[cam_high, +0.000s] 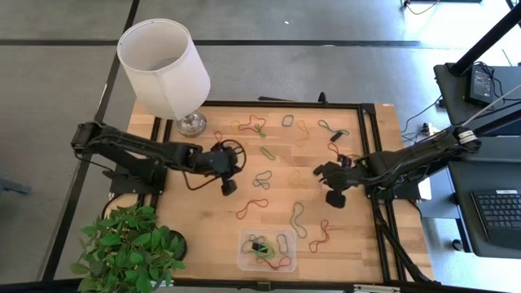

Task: Pick and place rubber bands into bin
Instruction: Put the black rubber band into the transparent bin

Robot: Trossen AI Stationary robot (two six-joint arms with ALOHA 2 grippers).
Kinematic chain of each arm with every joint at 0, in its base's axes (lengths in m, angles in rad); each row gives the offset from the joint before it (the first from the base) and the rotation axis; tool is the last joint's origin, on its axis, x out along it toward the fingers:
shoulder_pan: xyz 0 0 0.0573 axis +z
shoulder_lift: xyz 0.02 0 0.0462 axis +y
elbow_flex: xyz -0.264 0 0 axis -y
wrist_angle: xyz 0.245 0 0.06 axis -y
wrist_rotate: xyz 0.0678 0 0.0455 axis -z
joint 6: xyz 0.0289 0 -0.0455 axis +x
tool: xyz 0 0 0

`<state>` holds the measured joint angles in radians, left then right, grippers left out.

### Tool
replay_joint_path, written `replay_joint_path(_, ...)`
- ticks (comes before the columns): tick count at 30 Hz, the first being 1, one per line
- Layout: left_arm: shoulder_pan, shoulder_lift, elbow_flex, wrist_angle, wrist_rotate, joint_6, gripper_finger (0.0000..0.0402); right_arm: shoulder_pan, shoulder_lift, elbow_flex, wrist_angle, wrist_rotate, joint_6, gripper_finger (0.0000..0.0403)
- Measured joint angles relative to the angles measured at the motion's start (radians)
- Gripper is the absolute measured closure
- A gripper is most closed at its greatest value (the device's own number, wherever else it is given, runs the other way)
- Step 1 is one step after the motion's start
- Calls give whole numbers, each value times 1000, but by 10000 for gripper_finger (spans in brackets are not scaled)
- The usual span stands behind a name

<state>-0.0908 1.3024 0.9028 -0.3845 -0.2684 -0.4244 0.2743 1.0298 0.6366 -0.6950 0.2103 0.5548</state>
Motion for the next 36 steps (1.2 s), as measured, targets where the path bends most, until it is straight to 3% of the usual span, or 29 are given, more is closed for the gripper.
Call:
replay_joint_path(9,95,86,124,-75,45,88,398,-131,-134,-225,409,-213,-142,399)
replay_joint_path(24,251,211,145,-219,115,158,387,-179,-187,-252,576,-205,-109,399)
replay_joint_path(28,309,245,144,-278,167,158,355,-181,-186,-251,579,-176,-56,399)
replay_joint_path(36,413,297,141,-310,175,142,276,-197,-186,-251,588,-98,62,399)
